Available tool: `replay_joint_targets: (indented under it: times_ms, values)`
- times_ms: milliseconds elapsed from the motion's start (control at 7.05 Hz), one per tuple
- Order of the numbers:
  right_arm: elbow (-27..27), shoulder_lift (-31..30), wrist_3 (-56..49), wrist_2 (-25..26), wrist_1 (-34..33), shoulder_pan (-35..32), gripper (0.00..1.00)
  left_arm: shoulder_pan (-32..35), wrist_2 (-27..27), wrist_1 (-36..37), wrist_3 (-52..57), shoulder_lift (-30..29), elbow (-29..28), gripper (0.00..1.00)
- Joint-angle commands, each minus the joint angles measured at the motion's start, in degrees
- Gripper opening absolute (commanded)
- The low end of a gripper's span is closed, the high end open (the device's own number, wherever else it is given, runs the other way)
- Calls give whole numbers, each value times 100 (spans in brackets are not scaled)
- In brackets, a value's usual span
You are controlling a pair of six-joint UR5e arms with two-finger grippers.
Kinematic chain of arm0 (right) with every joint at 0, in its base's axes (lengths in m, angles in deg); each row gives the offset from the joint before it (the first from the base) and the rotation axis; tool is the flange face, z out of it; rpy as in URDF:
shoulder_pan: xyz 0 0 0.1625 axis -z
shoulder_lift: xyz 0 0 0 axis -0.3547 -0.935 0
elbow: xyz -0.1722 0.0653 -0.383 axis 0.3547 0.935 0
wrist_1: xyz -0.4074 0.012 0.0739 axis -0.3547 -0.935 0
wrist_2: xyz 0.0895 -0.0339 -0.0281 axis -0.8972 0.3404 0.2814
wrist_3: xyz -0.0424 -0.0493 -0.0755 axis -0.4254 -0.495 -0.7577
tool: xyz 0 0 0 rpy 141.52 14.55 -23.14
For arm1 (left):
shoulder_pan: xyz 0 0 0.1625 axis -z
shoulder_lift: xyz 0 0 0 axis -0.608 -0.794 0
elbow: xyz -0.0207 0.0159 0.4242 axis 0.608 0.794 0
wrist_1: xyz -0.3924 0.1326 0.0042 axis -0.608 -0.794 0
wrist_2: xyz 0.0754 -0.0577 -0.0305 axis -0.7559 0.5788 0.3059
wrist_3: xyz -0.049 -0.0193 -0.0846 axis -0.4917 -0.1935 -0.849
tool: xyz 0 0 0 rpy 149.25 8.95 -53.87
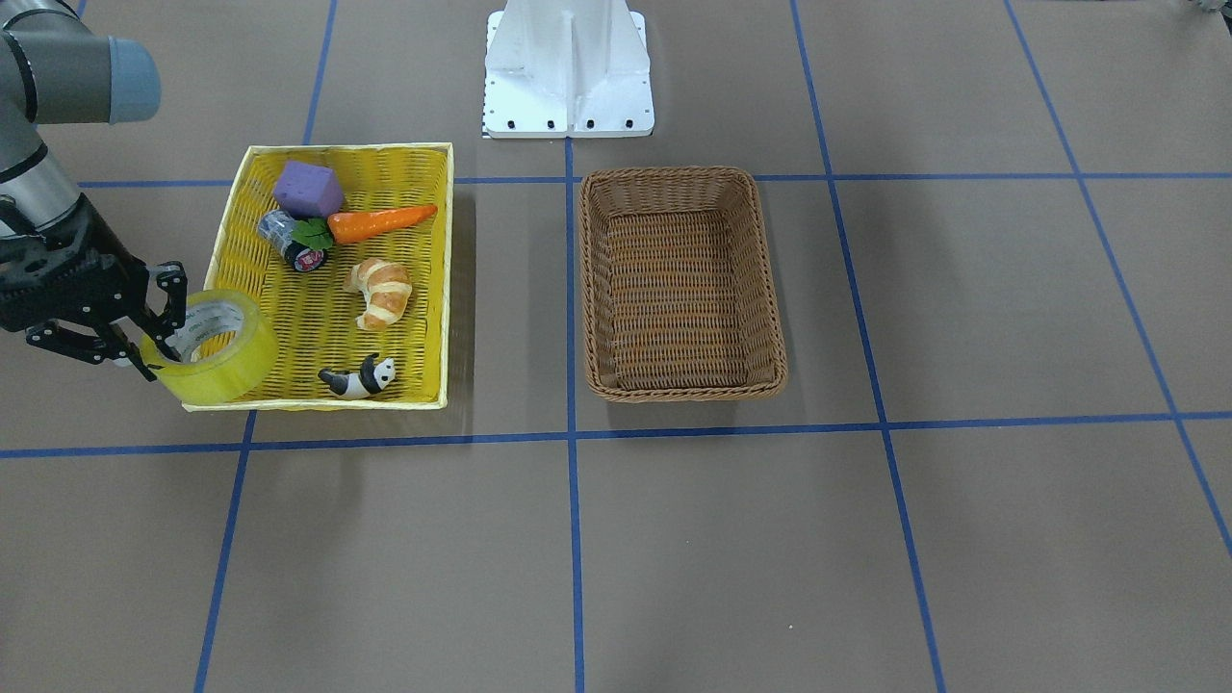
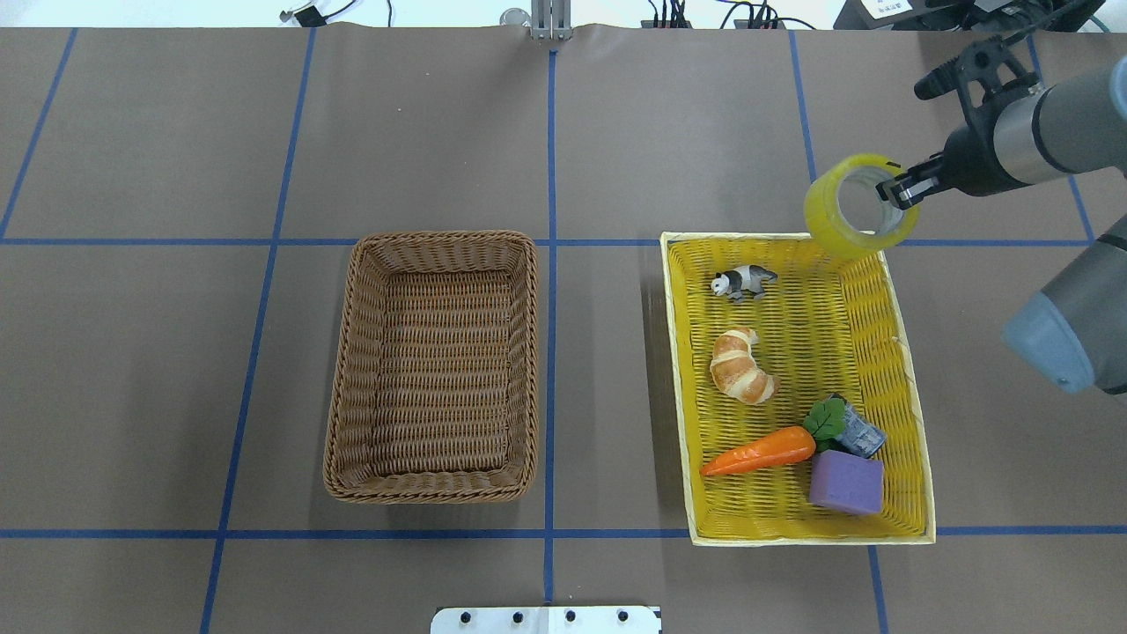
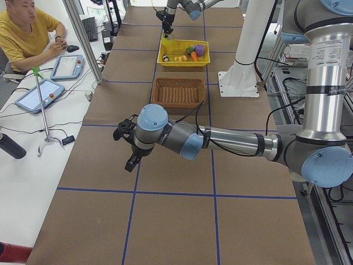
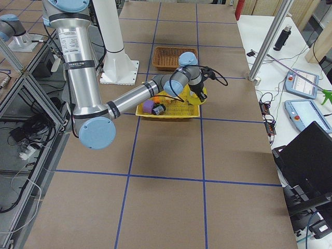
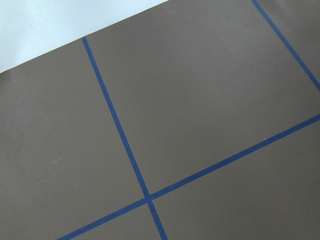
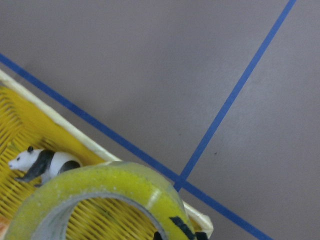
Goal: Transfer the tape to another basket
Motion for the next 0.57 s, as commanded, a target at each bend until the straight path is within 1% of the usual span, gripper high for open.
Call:
replay_joint_targets:
  times_ms: [0,142,284,426]
  values:
    - [-8,550,1188,-7,47,-47,0,-272,5,-636,-566,-186,23,99]
    - [9,718,1777,45,300,136,0,-553,14,-821,-865,-432,33,99]
    - [122,824,2027,133,929,364,0,-790,336,-1084,-1460,-669,15,99]
    - [123,878,2116,290,1144,557,0,-941,687,-1417,-2345,-950,24,100]
